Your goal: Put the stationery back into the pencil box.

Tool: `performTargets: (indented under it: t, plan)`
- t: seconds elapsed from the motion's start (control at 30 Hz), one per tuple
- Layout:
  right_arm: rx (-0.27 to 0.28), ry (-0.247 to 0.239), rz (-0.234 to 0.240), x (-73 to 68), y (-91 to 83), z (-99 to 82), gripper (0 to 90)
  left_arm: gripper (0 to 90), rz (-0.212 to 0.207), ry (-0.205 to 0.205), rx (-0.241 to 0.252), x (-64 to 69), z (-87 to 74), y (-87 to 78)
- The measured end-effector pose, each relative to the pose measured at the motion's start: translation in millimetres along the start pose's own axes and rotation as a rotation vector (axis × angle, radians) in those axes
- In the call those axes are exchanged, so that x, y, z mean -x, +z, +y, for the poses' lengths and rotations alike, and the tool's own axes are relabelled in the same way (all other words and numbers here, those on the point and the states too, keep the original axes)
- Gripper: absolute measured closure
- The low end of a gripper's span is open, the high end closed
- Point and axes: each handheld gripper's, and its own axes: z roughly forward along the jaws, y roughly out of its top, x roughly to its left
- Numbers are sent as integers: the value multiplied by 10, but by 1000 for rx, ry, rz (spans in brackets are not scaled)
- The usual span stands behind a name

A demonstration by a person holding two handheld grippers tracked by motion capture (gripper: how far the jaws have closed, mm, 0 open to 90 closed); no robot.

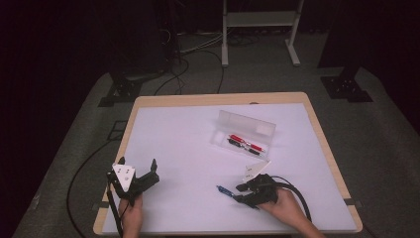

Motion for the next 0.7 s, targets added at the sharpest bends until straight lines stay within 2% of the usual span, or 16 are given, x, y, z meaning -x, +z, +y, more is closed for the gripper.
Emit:
performTargets:
  t: [0.23,0.4,0.53,0.7]
  plan:
    - [-25,-18,-5,-20,65,-2,653,3,3,-4,0,-9,0,-2]
    - [-28,-33,-36,-46,80,3,717,4,3,-3,-1,-11,2,-5]
    - [-30,-51,-32,-43,82,4,752,3,3,-3,2,-6,1,-3]
    - [-30,-34,-8,-36,77,5,780,3,2,0,2,-2,1,-3]
